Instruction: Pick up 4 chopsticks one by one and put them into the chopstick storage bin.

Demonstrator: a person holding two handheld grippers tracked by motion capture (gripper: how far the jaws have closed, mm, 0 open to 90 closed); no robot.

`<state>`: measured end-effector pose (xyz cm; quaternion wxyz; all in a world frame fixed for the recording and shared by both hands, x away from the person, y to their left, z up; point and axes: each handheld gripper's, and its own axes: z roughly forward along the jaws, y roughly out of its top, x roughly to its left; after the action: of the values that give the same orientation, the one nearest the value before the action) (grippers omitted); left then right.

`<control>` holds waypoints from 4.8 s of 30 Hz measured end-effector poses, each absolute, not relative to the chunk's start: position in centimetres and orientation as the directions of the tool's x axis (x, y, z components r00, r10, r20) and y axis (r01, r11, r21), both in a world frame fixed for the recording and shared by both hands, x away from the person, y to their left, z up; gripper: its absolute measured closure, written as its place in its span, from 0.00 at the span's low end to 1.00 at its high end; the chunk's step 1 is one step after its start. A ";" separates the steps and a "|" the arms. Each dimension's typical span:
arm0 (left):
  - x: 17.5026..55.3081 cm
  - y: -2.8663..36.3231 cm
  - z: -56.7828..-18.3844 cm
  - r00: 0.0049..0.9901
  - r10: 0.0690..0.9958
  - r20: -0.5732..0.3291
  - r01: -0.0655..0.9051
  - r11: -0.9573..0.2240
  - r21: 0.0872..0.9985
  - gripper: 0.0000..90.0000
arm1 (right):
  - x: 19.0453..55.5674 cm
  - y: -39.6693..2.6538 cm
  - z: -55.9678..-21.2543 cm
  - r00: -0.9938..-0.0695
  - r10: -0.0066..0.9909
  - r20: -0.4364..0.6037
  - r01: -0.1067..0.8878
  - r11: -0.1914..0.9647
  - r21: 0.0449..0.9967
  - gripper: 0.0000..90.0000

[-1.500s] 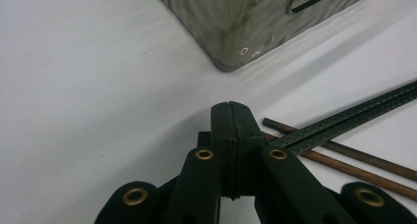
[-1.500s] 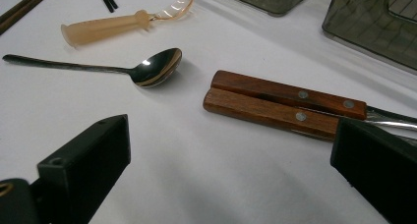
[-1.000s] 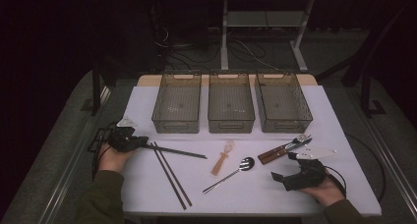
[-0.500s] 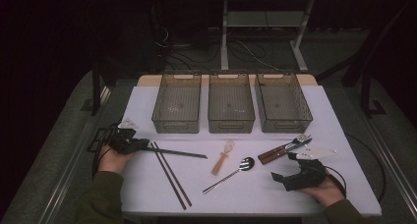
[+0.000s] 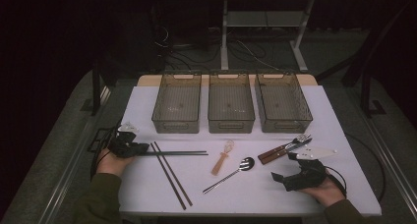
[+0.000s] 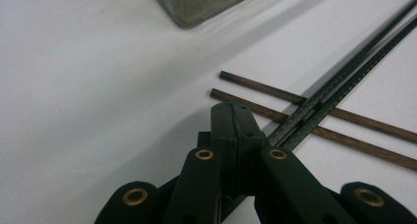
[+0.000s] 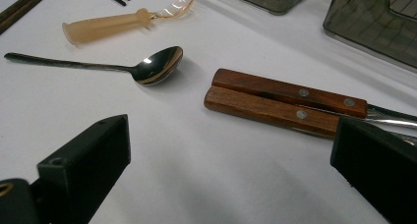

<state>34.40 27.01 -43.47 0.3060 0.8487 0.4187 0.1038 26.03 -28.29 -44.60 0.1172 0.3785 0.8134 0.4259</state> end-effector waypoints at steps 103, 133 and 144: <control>28.8 23.7 -43.6 0.763 0.621 -0.181 0.543 -0.463 0.700 0.92 | 25.9 -28.1 -44.6 -0.690 0.714 0.121 0.512 0.364 0.778 0.02; 28.9 23.9 -43.6 0.759 0.632 -0.159 0.538 -0.471 0.699 0.91 | 25.9 -28.1 -44.6 -0.690 0.714 0.122 0.513 0.363 0.778 0.02; 28.9 23.9 -43.8 0.761 0.629 -0.158 0.541 -0.481 0.690 0.89 | 25.9 -28.1 -44.6 -0.691 0.713 0.121 0.512 0.365 0.778 0.02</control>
<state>28.90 23.93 -43.83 0.3791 0.8584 0.3406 0.0582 25.88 -28.13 -44.63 0.1192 0.3746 0.8174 0.4211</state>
